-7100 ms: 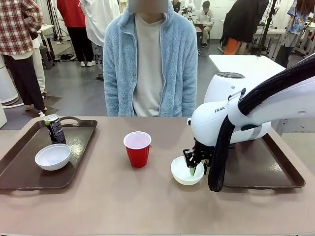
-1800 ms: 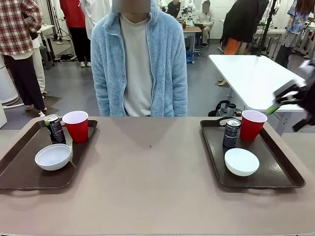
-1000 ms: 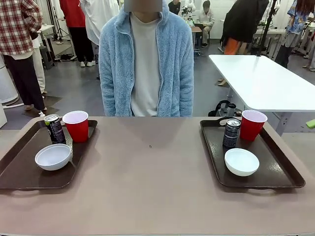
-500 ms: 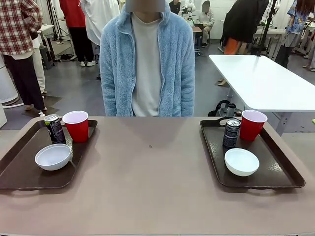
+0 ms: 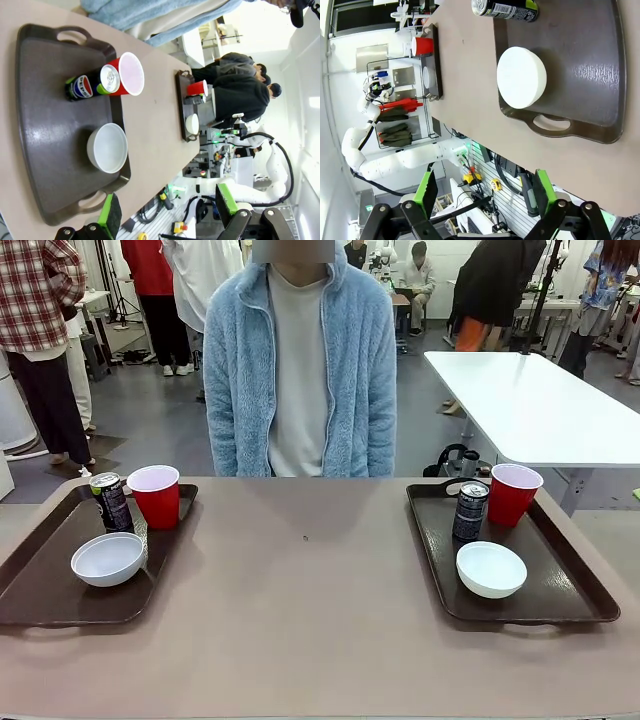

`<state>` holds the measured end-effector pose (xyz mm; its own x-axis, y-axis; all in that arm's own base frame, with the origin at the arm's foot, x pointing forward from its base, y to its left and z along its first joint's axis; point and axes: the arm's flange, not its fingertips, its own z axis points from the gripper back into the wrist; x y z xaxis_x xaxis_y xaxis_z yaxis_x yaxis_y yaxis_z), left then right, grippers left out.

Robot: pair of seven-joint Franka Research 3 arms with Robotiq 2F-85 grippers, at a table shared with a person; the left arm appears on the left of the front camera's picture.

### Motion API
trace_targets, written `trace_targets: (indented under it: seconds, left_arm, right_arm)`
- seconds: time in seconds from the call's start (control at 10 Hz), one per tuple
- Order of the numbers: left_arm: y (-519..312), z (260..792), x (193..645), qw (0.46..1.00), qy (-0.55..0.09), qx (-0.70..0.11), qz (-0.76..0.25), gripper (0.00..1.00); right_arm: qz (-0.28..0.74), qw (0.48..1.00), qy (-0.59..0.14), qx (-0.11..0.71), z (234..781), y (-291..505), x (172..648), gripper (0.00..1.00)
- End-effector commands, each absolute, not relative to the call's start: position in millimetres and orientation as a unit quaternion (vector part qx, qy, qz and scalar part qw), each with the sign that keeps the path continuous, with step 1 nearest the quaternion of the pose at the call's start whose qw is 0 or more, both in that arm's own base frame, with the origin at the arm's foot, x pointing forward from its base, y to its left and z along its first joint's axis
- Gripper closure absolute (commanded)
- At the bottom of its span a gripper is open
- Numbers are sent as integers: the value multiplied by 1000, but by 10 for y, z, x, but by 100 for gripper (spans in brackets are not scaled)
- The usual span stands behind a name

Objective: Prepare tableware on both trays.
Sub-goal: Pick up a Picnic Bowl from the table and place it on a Handle tray.

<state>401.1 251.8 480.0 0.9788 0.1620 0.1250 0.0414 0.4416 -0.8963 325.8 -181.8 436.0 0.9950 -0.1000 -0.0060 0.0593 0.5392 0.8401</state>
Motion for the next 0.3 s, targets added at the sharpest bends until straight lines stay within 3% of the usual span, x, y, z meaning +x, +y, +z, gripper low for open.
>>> trace_targets:
  seconds: [0.0, 0.2]
  left_arm:
    - [2525, 4821, 4000, 843, -100, -528, 35, 0]
    - [2525, 4821, 4000, 843, -100, -528, 35, 0]
  right_arm:
    - [-41, 879, -16, 474, 4336, -1839, 3234, 0]
    - [-41, 879, -16, 474, 4336, -1839, 3234, 0]
